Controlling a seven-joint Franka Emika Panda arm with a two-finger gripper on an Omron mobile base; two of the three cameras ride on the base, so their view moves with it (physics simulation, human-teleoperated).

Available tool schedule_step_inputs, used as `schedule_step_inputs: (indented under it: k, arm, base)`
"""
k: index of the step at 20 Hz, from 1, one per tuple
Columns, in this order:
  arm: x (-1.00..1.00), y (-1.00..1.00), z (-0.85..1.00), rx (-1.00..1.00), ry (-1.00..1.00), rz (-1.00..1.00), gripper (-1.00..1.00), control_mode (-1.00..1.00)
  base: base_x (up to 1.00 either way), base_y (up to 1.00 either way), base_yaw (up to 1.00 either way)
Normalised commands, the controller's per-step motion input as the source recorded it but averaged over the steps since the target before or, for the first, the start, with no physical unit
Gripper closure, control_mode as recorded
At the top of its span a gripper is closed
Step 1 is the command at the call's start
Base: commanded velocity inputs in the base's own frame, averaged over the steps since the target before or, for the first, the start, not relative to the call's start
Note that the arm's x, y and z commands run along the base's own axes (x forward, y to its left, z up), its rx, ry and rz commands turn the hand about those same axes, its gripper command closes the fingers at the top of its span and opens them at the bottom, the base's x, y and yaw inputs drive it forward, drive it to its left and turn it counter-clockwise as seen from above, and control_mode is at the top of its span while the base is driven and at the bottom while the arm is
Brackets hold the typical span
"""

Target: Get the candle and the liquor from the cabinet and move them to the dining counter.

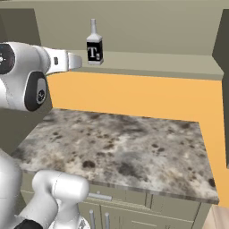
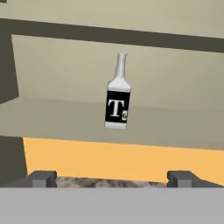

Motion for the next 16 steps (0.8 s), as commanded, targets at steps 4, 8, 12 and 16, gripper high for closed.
schedule_step_inputs:
  k: [4, 8, 12, 16]
  arm:
    - [0.23, 0.0, 0.49, 0.0, 0.04, -0.03, -1.0, -1.0]
    - [0.29, -0.04, 0.37, 0.0, 0.0, -0.01, -1.0, -1.0]
    - [0.33, 0.0, 0.3, 0.06, 0.07, -0.01, -1.0, -1.0]
    - [0.37, 0.0, 0.03, 0.09, 0.12, -0.02, -1.0, -1.0]
  base:
    - [0.0, 0.0, 0.0]
    - [0.0, 0.0, 0.0]
    - [0.0, 0.0, 0.0]
    - [0.0, 0.0, 0.0]
